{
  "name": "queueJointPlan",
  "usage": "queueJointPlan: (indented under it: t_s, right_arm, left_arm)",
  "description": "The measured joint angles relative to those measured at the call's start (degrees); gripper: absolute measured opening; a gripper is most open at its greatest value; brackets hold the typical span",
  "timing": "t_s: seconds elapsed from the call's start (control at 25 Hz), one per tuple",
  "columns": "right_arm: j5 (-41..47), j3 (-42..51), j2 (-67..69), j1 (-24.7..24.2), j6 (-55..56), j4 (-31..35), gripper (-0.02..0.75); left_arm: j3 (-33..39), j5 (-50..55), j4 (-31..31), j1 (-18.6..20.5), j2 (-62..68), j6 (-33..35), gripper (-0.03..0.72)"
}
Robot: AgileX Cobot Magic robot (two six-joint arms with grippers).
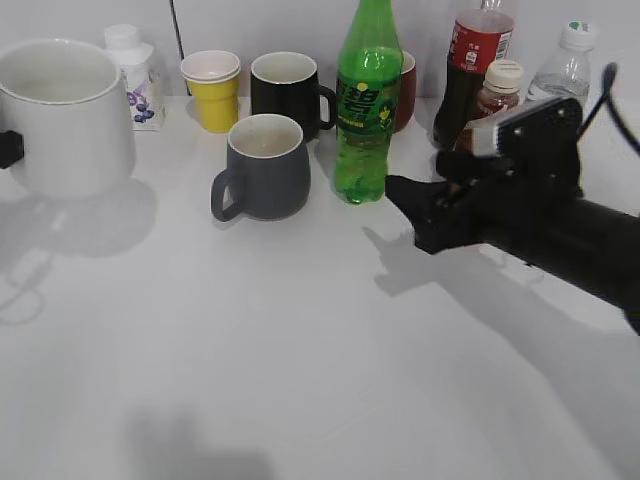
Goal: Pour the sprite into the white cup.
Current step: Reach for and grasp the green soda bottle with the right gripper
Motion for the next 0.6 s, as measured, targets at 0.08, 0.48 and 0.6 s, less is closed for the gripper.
queueJointPlan:
  t_s: [0.08,0.48,0.6]
  right_arm:
    - [-0.5,-2.3,2.8,0.6,-0.1,2.4,0.547]
    - [2.5,-18.0,13.4,1.2,3.4,3.1,0.547]
    - [6.5,-23.8,16.2,1.4,5.5,0.8,0.547]
  left_arm:
    - [0.0,0.9,0.0,0.0,-0.8,0.0,0.039]
    - [0.0,2.1,0.4,0.0,-1.7,0.0,0.039]
    - [0.0,2.2,0.6,0.0,-2.0,0.0,0.039]
